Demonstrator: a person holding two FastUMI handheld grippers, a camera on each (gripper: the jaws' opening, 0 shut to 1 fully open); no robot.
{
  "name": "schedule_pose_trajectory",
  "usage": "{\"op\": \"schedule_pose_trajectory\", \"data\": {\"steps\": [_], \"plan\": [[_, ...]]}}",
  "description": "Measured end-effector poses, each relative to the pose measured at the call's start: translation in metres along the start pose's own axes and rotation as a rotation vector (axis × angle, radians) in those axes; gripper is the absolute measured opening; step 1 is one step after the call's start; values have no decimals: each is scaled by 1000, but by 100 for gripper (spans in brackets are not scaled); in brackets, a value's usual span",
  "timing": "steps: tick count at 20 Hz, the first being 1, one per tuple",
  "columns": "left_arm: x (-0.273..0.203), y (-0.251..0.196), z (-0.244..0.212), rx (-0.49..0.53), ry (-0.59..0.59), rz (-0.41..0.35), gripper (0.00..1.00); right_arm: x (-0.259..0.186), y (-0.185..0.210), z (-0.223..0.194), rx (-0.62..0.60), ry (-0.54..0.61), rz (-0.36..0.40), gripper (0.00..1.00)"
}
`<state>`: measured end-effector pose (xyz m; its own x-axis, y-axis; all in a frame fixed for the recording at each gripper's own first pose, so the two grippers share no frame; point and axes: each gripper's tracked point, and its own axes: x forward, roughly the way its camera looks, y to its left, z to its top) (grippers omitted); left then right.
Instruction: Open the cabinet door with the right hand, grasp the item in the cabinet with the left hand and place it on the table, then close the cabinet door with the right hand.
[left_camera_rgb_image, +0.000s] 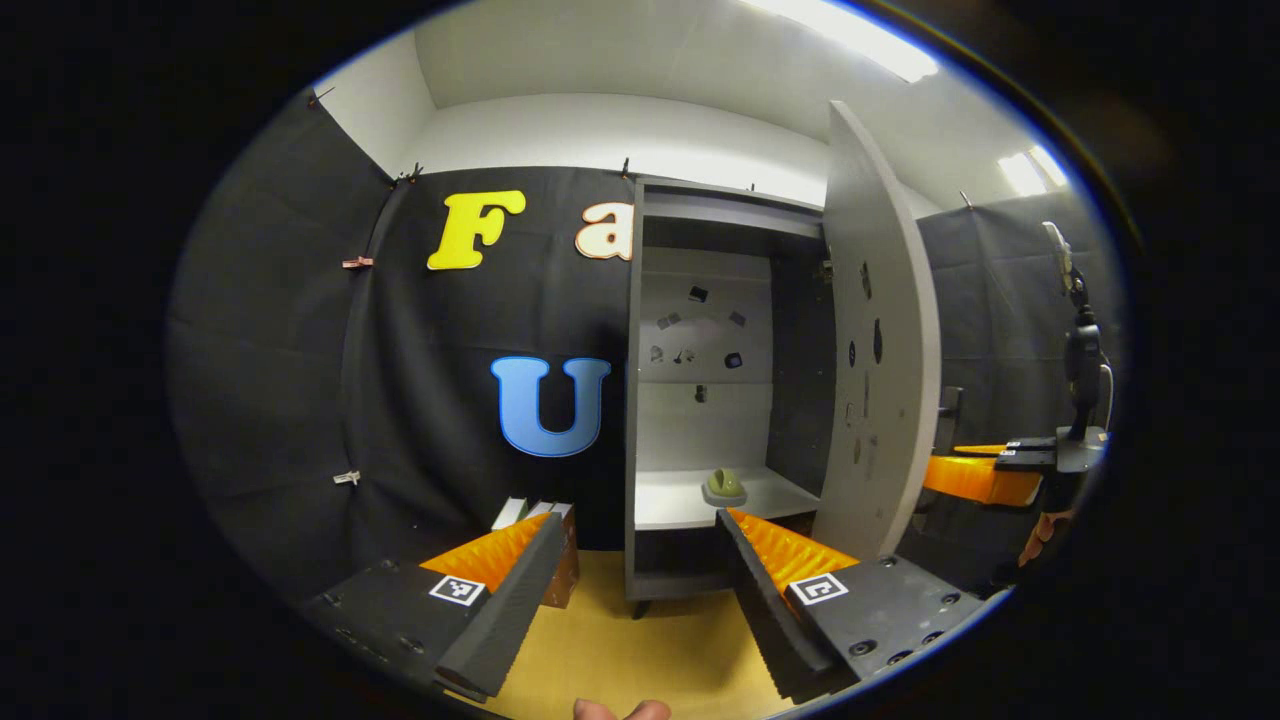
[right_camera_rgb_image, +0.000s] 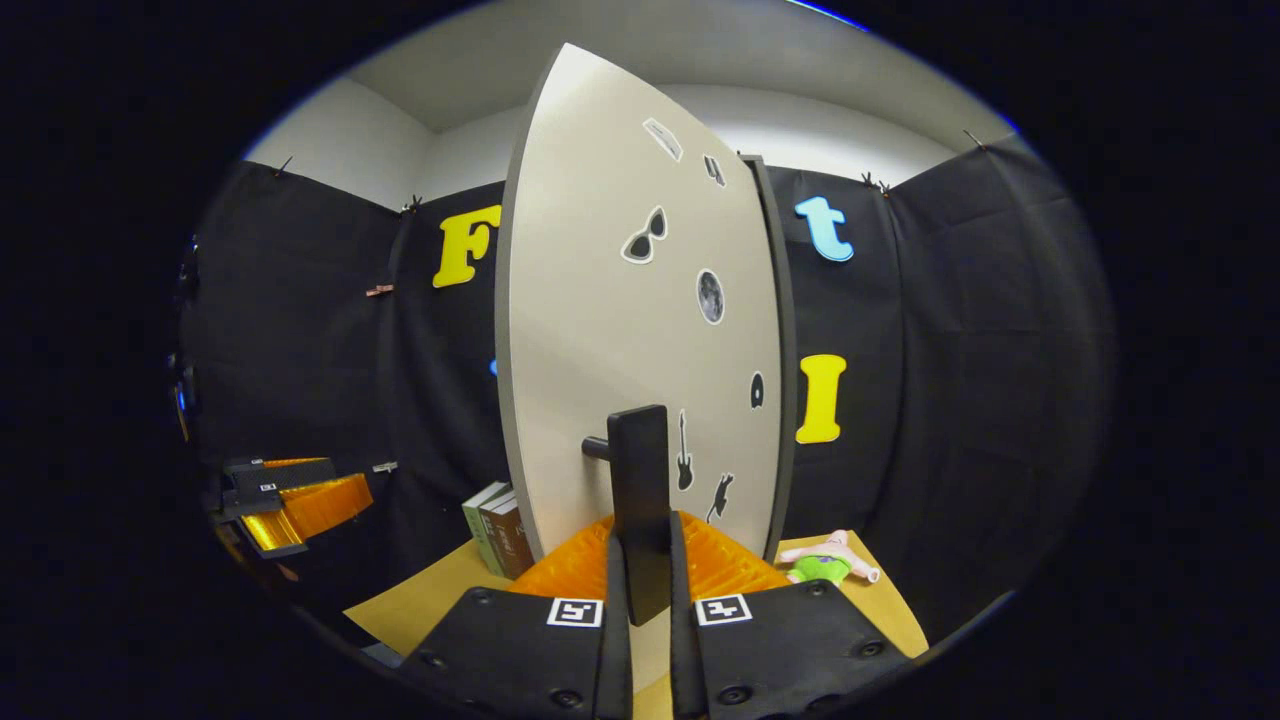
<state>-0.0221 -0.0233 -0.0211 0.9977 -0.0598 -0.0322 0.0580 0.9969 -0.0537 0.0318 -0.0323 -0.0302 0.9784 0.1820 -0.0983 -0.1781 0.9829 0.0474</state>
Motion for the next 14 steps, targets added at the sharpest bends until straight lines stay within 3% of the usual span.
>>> {"op": "schedule_pose_trajectory", "data": {"steps": [5, 11, 14], "plan": [[10, -17, -1, 2, 2, -35, 95, -29, -58, 4, -9, -34, -119, 18], [30, -45, 0, -39, 0, -73, 95, -58, -110, 12, -41, -37, -178, 18], [42, -60, 2, -40, 0, -86, 95, -61, -132, 15, -48, -45, -194, 13]]}}
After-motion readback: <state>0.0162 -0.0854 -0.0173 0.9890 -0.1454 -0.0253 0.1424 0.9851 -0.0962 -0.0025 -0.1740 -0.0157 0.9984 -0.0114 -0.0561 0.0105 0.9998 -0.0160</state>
